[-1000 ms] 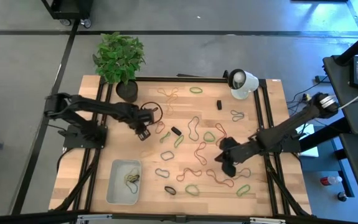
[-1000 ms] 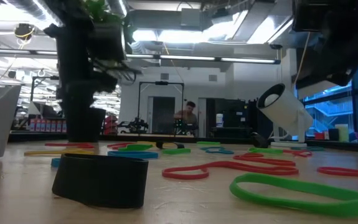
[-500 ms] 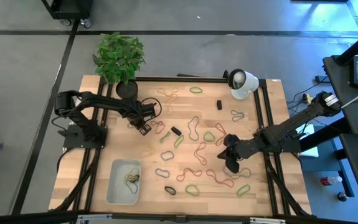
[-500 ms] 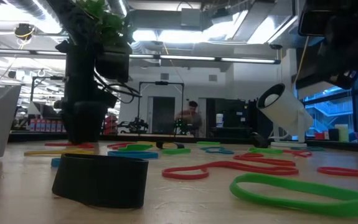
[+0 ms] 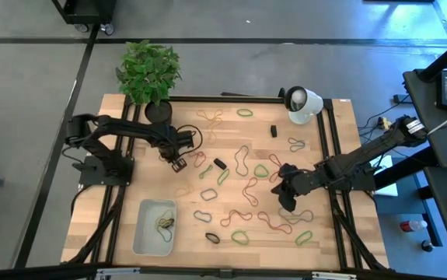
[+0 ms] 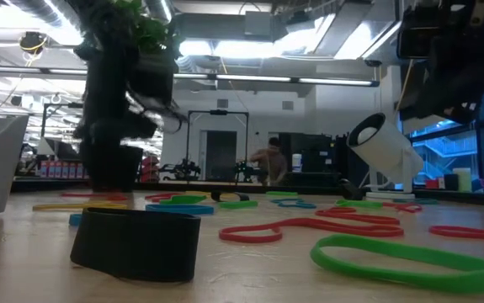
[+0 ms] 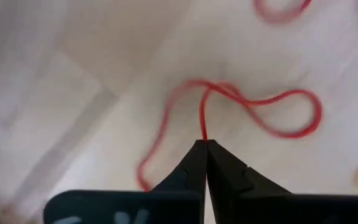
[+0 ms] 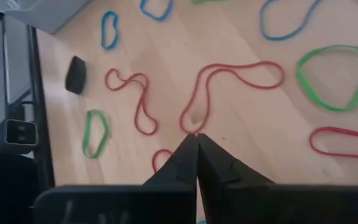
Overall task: Pick and place rubber bands into bin
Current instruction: Put the red rubber band into the bin
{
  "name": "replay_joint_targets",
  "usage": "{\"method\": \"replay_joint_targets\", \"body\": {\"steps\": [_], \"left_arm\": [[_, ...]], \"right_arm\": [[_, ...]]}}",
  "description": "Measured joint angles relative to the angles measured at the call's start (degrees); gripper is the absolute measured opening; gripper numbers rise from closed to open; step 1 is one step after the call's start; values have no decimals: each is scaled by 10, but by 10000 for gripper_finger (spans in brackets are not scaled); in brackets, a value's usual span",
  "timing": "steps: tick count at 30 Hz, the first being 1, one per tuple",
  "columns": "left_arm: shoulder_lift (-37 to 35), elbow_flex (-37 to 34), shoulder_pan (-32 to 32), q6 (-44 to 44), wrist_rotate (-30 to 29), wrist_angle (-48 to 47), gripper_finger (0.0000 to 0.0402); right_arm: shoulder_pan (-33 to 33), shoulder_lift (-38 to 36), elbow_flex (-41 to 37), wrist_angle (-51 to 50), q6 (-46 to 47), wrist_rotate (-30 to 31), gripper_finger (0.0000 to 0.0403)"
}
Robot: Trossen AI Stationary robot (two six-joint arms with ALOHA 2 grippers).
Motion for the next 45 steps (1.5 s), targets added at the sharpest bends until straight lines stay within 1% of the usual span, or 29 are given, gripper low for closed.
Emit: {"method": "replay_joint_targets", "body": {"steps": [2, 4, 7, 13, 18, 22, 28, 33, 37, 40, 45], "left_arm": [[-14, 16, -11, -15, -5, -21, 2], [-29, 37, -28, -22, 2, -44, 1], [-50, 80, -54, -52, 3, -81, 2], [-62, 198, -133, -164, -7, -179, 1], [-62, 286, -215, -256, -34, -195, 1], [-62, 338, -280, -350, -43, -209, 1], [-62, 367, -390, -510, -34, -229, 2], [-61, 366, -480, -649, -11, -231, 1], [-50, 365, -537, -732, -9, -235, 2], [-34, 365, -567, -762, -12, -242, 1], [7, 365, -593, -755, -13, -252, 2]], "right_arm": [[-7, 0, 0, -10, -1, -1, 3], [-16, 0, 0, -21, -4, 0, 5], [-25, 0, 0, -32, -37, 1, 6], [-40, 0, 0, -31, -121, 0, 6], [-40, 0, 0, -31, -170, -1, 7], [-40, 0, 0, -31, -208, -1, 7], [-40, 0, 0, -30, -257, -1, 7], [-40, 0, 0, -30, -260, -5, 7], [-40, 0, 0, -30, -258, -5, 7], [-40, 0, 0, -30, -256, -6, 7], [-40, 0, 0, -29, -240, -5, 7]]}}
